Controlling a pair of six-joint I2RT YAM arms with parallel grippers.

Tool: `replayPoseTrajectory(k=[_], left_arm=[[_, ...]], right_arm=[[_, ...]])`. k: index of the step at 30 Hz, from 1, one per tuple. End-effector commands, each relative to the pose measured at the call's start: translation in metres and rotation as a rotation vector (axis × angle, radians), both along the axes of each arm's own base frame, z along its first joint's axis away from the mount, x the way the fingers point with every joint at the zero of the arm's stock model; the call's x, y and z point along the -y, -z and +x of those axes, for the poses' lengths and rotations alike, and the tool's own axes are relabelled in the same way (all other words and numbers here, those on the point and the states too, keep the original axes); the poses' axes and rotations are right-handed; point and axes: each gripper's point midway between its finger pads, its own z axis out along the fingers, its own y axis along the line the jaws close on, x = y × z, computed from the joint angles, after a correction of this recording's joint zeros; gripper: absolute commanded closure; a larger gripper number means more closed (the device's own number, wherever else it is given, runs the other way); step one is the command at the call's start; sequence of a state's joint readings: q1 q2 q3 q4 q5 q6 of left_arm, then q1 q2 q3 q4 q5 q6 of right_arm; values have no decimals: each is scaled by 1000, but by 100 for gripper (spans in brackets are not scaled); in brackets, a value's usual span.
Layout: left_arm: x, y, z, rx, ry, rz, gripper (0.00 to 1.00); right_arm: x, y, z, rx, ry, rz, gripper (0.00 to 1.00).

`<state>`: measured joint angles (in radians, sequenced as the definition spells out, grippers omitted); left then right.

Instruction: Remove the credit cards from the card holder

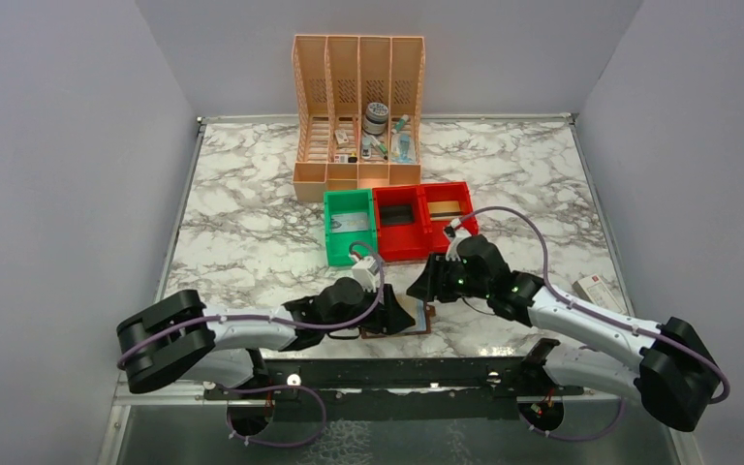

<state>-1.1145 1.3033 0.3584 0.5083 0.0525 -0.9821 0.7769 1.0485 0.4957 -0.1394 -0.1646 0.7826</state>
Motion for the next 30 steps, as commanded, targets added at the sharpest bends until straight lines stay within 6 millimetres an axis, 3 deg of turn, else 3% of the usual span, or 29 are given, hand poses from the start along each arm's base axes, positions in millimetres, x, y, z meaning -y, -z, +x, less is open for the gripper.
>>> replayPoseTrajectory(k=[1, 11, 17, 23, 30], left_arm=[[-15, -10, 3, 38, -58, -43, 41], [-38, -7, 7, 60, -118, 17, 40], [-31, -6, 9, 65, -98, 42, 36], [-19, -5, 16, 67, -93, 67, 21], [-10, -1, 25, 65, -92, 98, 24]], right_arm=[[-9, 1, -7, -11, -81, 24, 60], [-21, 21, -15, -70, -176, 8, 70], [3, 58, -2, -84, -22, -110, 76], [24, 88, -4, -110, 54, -195, 77], [37, 98, -7, -132, 107, -227, 77]])
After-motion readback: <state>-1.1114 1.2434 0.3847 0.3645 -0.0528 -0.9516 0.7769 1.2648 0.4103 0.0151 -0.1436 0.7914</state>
